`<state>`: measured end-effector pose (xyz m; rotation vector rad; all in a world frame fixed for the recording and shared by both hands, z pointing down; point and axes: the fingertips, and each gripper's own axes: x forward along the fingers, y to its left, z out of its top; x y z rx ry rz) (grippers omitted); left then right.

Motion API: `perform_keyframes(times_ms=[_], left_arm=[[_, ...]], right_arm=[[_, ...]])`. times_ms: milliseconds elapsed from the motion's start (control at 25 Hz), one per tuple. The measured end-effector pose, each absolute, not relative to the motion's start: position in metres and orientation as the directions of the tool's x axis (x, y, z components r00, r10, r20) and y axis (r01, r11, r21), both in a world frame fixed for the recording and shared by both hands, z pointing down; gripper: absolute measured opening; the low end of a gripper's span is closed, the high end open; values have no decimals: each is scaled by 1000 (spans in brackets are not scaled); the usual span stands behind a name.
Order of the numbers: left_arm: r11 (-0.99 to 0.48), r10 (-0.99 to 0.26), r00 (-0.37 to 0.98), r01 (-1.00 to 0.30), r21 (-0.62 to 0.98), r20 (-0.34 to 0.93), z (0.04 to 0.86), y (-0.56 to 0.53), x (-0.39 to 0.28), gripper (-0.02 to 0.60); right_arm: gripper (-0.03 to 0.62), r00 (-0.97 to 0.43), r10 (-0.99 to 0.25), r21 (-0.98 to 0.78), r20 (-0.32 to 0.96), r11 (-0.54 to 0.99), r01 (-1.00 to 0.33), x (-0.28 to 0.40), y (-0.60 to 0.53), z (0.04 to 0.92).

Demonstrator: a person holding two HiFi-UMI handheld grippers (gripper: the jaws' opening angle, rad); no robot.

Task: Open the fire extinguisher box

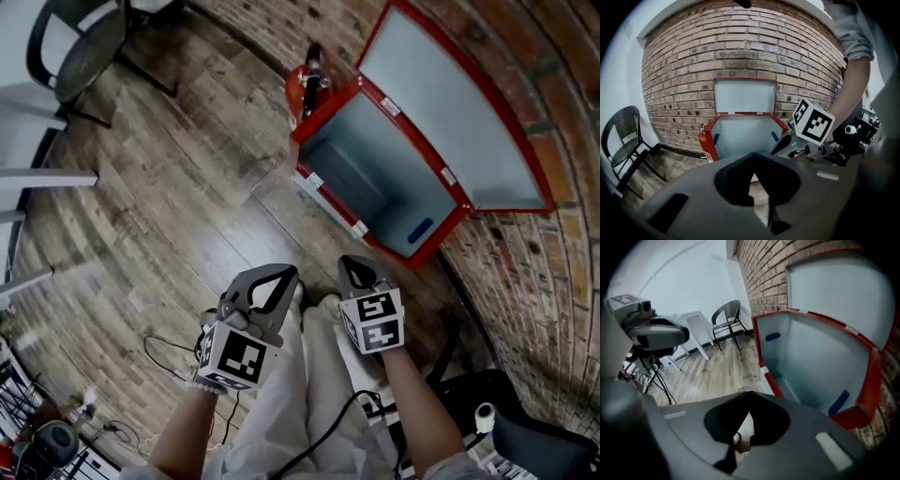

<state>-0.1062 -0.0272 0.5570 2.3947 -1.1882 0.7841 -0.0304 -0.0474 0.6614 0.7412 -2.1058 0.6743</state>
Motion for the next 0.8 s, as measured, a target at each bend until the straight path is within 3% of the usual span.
perform_keyframes(times_ms=[800], left_arm=[[-619,-711,513,-781,-83,481,306,-32,-85,0]], right_arm=[[6,-550,-595,-76,586,635,-768,10,-63,362]])
